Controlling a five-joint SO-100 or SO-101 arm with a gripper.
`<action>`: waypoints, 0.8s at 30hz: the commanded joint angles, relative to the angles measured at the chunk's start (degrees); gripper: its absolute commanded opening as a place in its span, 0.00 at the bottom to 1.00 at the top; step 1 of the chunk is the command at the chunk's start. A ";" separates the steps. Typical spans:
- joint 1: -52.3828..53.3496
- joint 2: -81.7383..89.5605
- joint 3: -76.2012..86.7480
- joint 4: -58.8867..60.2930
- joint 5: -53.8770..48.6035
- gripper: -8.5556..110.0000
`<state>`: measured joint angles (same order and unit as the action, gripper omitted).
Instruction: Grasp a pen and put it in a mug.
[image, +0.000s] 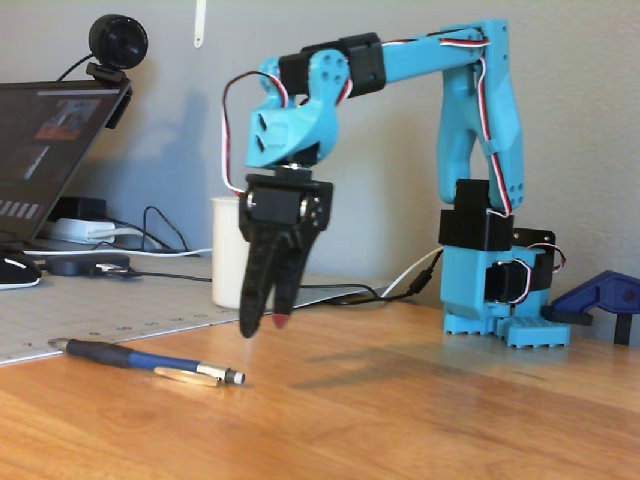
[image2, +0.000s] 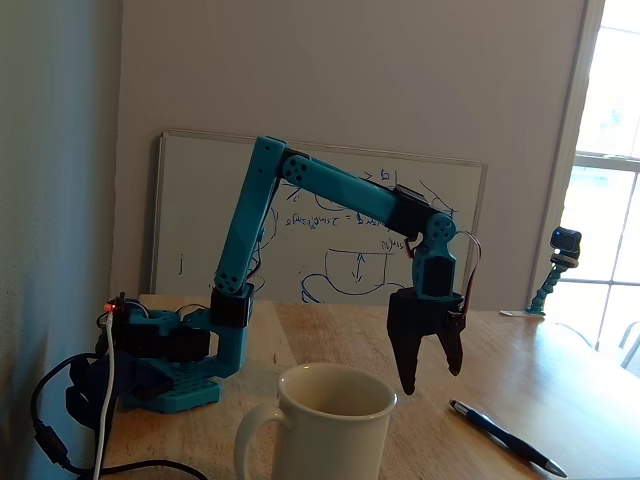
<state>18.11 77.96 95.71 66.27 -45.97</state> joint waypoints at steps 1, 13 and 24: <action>2.02 -1.67 -10.20 -0.88 -3.60 0.37; 3.87 -14.15 -24.43 -0.88 -3.52 0.37; 4.04 -19.51 -26.54 -0.88 -4.48 0.37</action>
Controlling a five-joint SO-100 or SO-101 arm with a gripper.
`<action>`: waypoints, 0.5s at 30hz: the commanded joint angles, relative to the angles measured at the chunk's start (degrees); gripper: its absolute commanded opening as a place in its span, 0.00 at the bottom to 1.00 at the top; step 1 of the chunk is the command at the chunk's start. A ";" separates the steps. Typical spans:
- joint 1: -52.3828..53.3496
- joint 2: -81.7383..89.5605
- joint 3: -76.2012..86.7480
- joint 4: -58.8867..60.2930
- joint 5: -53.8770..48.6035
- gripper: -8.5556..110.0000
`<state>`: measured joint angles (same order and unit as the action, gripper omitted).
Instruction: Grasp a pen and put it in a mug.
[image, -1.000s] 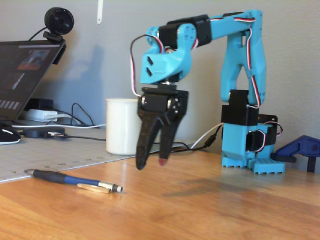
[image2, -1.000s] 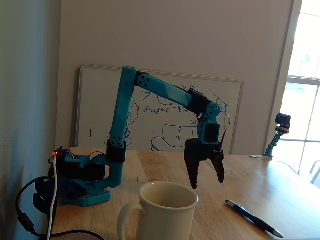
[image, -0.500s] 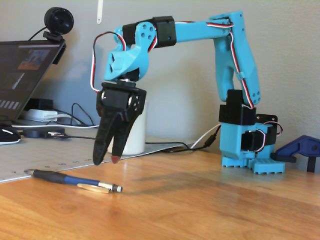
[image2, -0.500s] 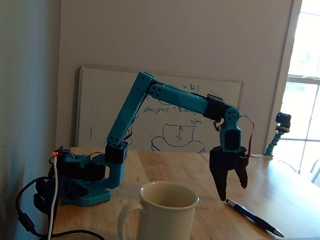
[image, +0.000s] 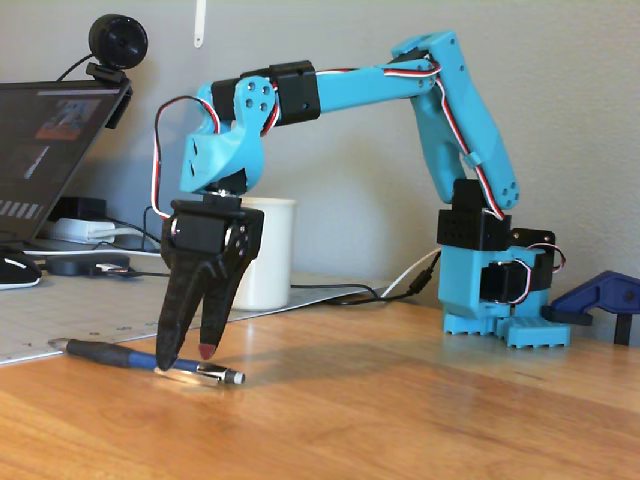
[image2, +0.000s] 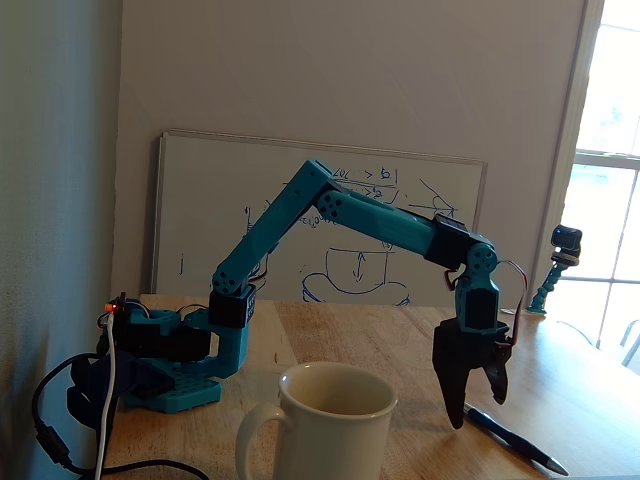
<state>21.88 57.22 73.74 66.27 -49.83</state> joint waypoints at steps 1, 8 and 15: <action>0.18 0.70 -4.48 -0.79 -0.62 0.37; -0.44 -0.53 -4.48 -0.79 -0.70 0.37; -0.53 -0.53 -4.48 -0.79 0.09 0.24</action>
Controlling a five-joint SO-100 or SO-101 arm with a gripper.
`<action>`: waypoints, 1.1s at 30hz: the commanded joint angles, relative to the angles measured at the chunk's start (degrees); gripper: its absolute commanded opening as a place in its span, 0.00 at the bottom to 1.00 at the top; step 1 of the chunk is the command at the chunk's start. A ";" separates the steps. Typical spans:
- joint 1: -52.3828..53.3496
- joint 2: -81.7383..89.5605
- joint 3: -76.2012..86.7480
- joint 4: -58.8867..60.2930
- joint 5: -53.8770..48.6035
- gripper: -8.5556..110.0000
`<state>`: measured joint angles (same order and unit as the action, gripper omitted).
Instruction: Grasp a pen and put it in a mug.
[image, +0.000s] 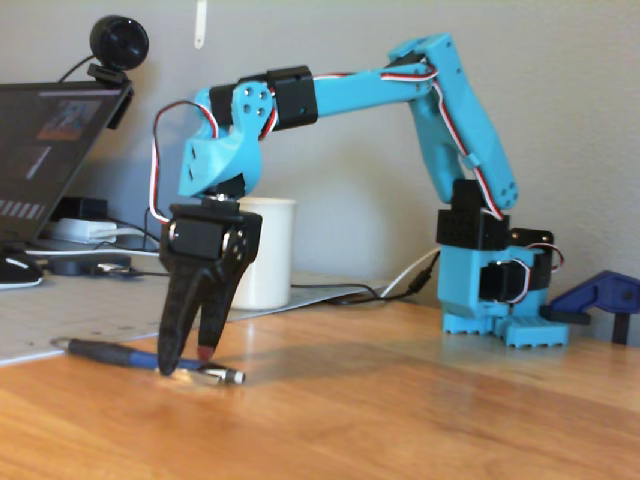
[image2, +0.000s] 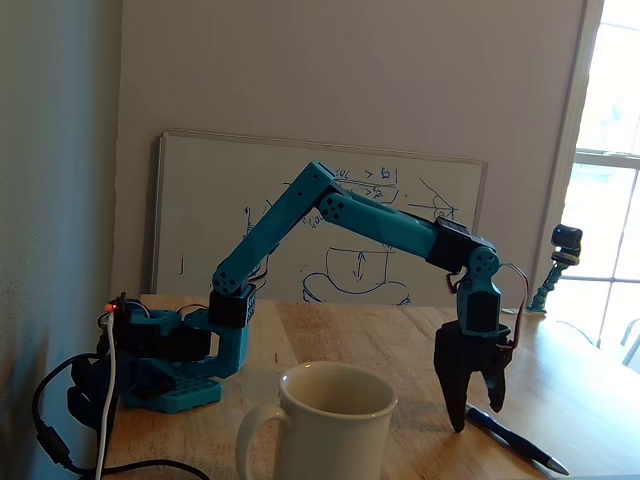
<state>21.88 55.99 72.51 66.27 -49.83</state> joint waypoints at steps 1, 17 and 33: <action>-0.53 0.70 -3.34 -0.79 0.09 0.21; -3.69 3.87 -3.34 -0.79 -0.35 0.09; -10.28 24.87 17.67 -22.32 -8.88 0.09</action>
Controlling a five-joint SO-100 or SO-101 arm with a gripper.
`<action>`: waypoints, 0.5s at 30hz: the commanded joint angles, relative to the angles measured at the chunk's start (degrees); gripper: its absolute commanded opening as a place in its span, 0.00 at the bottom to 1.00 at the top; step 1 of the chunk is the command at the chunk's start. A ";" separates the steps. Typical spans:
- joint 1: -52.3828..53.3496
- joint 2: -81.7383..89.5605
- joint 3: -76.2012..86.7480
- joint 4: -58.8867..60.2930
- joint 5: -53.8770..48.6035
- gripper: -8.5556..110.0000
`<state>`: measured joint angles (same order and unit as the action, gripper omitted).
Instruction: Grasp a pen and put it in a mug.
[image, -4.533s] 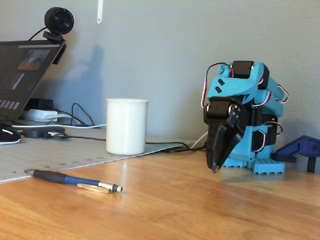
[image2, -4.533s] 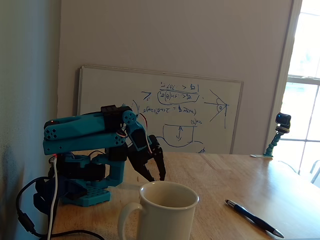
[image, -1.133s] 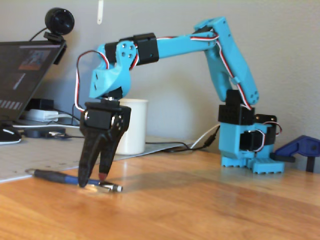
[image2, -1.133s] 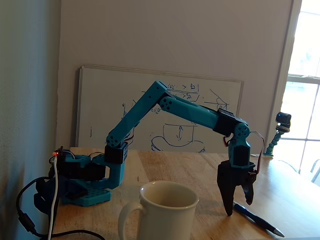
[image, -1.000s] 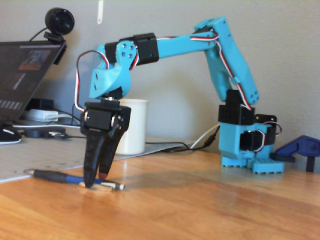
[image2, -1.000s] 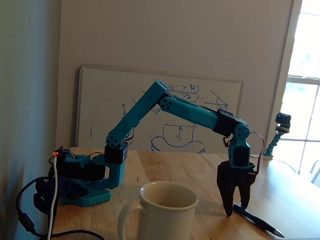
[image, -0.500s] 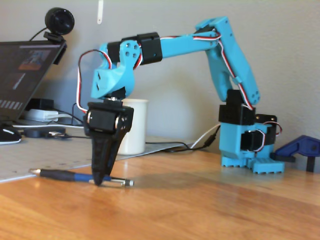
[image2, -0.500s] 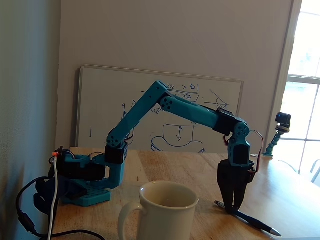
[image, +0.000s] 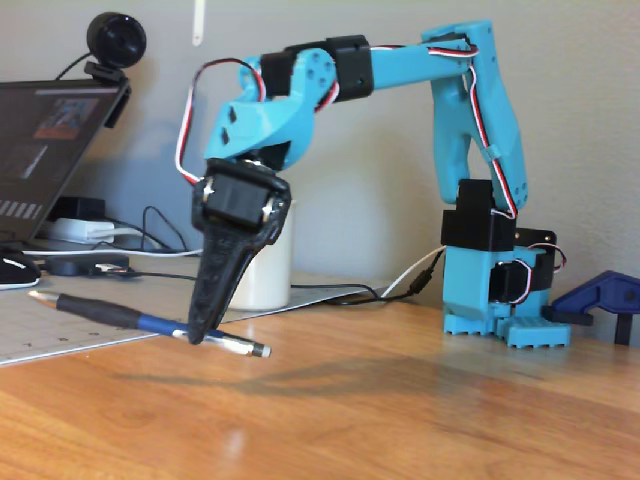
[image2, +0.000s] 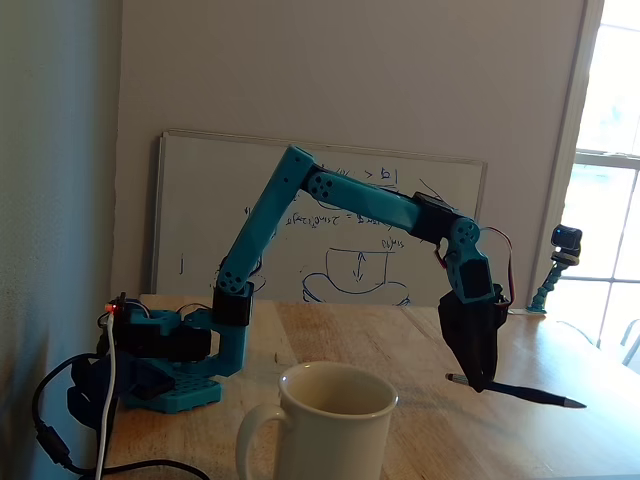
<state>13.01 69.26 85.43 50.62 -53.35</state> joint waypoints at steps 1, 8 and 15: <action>-1.49 13.54 7.29 -8.53 -7.91 0.09; -0.97 28.65 24.08 -16.52 -27.77 0.09; 0.62 44.12 36.30 -18.72 -36.56 0.09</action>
<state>12.04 101.34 119.44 33.75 -86.75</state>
